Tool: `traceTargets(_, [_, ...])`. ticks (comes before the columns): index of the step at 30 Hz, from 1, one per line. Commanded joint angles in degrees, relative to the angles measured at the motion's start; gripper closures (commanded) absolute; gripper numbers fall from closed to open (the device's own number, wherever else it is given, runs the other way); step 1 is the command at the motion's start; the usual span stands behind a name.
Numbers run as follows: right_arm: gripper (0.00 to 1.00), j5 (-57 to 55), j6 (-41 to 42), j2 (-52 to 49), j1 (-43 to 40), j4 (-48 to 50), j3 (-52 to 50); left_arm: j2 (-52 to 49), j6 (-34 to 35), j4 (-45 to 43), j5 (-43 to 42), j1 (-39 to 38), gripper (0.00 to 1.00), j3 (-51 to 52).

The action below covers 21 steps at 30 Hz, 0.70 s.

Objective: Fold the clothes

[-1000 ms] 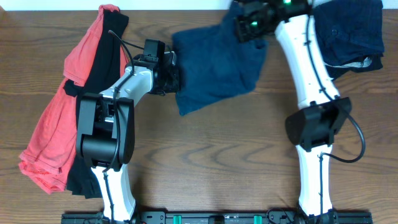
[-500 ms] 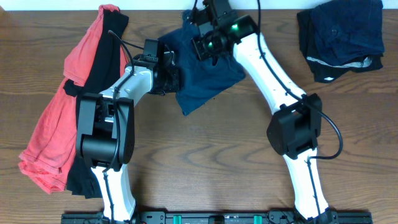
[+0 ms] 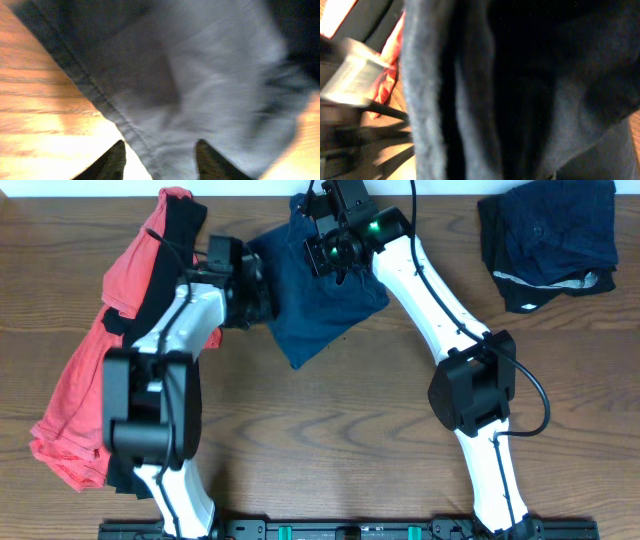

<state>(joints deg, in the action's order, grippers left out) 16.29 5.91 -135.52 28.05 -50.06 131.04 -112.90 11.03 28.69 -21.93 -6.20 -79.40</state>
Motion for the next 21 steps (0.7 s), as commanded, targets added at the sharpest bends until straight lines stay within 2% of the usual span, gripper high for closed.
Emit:
traceTargets(1, [0.99,1.6,0.9,0.3,0.8,0.5,-0.1,5.1,0.0,0.6,0.1,-0.1,0.47,-0.6])
traceTargets(5, [0.99,1.6,0.9,0.3,1.0,0.5,-0.1,9.0,0.0,1.8,0.7,2.6,0.41,-0.6])
traceTargets(17, [0.97,1.5,-0.9,0.3,4.0,0.4,-0.3,19.7,0.3,8.8,0.3,19.9,0.41,-0.6])
traceTargets(18, [0.87,1.7,-1.6,0.3,4.4,0.4,-0.3,19.7,0.2,9.0,0.1,20.5,0.41,-0.6])
traceTargets(19, [0.64,2.2,-2.8,0.3,4.9,0.4,-0.3,19.7,0.2,9.1,0.0,20.9,0.41,-0.6])
traceTargets(21, [0.38,2.9,-4.6,0.3,6.0,0.4,-0.3,19.7,0.2,9.4,0.1,21.1,0.41,-0.6])
